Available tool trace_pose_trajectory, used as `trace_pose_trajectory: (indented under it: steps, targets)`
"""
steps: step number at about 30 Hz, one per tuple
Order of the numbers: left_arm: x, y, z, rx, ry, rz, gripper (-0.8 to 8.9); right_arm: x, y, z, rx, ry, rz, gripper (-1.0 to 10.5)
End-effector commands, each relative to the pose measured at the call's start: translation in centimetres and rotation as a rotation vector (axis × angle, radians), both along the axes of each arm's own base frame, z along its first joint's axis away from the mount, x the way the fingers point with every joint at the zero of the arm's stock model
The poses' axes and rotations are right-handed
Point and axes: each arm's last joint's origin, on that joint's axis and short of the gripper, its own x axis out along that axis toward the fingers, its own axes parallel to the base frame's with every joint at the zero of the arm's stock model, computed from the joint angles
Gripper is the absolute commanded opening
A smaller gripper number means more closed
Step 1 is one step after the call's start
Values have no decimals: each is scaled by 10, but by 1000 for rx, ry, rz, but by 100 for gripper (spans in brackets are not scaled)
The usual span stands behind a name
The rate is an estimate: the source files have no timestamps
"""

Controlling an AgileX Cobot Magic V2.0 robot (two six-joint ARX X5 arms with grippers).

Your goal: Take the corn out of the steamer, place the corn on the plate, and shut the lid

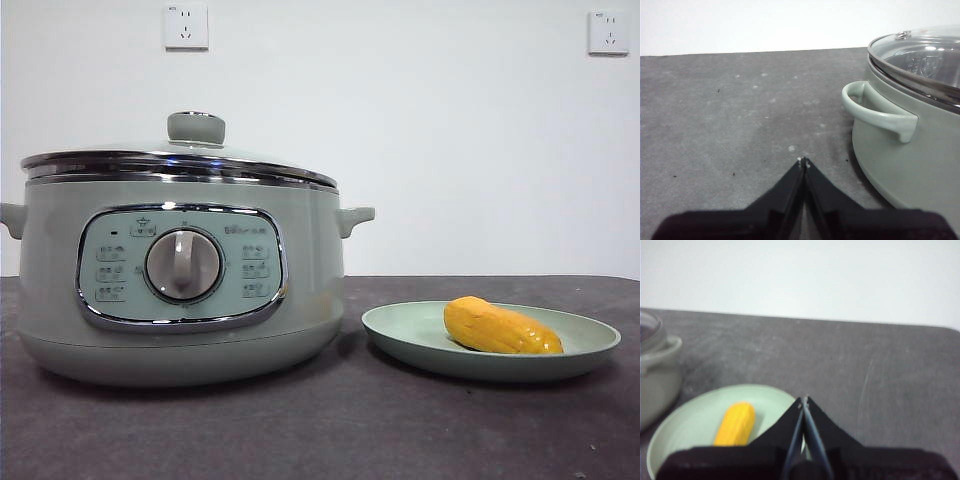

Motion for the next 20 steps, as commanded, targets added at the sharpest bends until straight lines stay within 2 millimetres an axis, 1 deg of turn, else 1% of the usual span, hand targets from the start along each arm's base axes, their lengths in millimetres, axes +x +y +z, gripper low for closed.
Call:
trace_pose_trajectory:
  steps: [1,10,15,20]
  targets:
    - [1,0,-4,-7,9,1,-3,0,0,-12,-5,10,0,1]
    - [1,0,-4,-7,9,1,-3,-1,0,-35,26,85,-5,1]
    - [1,0,-4,-7,9,1,-3,-2,0,-36,68,102,-10,1]
    - [1,0,-4,-7,9,1,-3,-1,0,-36,65,111,-9,1]
